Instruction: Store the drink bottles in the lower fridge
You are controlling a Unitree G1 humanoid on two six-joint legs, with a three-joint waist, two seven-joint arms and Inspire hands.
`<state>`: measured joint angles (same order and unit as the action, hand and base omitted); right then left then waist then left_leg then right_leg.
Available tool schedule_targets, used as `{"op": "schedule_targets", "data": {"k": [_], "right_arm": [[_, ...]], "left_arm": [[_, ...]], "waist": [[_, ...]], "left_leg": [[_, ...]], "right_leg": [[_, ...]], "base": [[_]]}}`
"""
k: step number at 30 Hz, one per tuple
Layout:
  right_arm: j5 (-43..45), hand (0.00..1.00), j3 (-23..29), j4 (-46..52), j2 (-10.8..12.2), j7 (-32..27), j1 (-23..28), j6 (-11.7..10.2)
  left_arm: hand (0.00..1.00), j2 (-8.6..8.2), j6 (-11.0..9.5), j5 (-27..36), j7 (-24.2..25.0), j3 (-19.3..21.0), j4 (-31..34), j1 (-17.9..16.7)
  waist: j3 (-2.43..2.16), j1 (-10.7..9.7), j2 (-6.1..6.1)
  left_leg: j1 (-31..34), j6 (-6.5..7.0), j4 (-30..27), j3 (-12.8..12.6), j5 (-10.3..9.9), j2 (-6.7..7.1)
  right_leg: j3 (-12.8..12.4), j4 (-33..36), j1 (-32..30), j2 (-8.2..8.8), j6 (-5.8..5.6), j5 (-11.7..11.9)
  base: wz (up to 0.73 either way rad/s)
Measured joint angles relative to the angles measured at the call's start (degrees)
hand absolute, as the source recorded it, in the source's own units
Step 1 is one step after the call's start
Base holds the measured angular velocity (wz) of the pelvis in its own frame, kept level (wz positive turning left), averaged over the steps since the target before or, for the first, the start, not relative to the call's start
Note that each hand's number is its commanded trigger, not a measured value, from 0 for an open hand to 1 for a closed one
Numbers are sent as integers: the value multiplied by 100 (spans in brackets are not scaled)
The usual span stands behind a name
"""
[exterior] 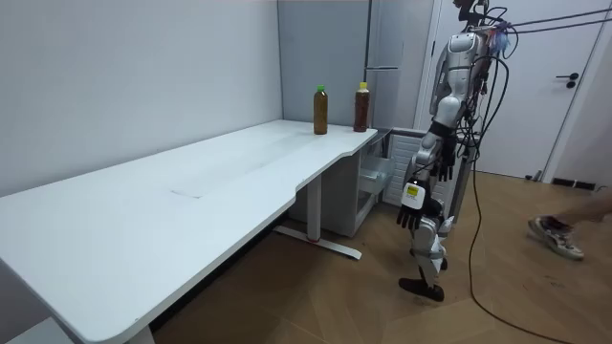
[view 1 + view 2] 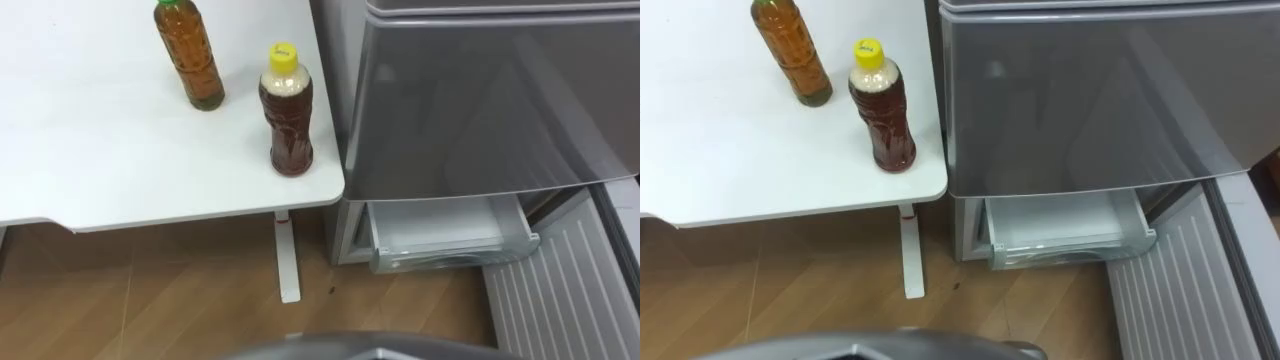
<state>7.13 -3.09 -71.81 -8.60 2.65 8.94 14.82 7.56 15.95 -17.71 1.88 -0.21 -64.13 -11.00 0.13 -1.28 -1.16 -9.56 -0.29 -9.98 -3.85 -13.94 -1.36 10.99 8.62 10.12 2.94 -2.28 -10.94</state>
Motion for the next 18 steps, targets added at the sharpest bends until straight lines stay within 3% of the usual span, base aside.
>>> {"op": "schedule_targets", "data": {"k": [18], "right_arm": [[73,0,2,-201,-1,-10,-126,-48]], "left_arm": [[0,-1,-17,19,-11,-6,-18,0]], "waist": [[10,8,-19]], "left_leg": [[-5,0,-19,82,0,7]], "right_leg": [[18,-2,-6,3,0,-8]], "base": [[0]]}}
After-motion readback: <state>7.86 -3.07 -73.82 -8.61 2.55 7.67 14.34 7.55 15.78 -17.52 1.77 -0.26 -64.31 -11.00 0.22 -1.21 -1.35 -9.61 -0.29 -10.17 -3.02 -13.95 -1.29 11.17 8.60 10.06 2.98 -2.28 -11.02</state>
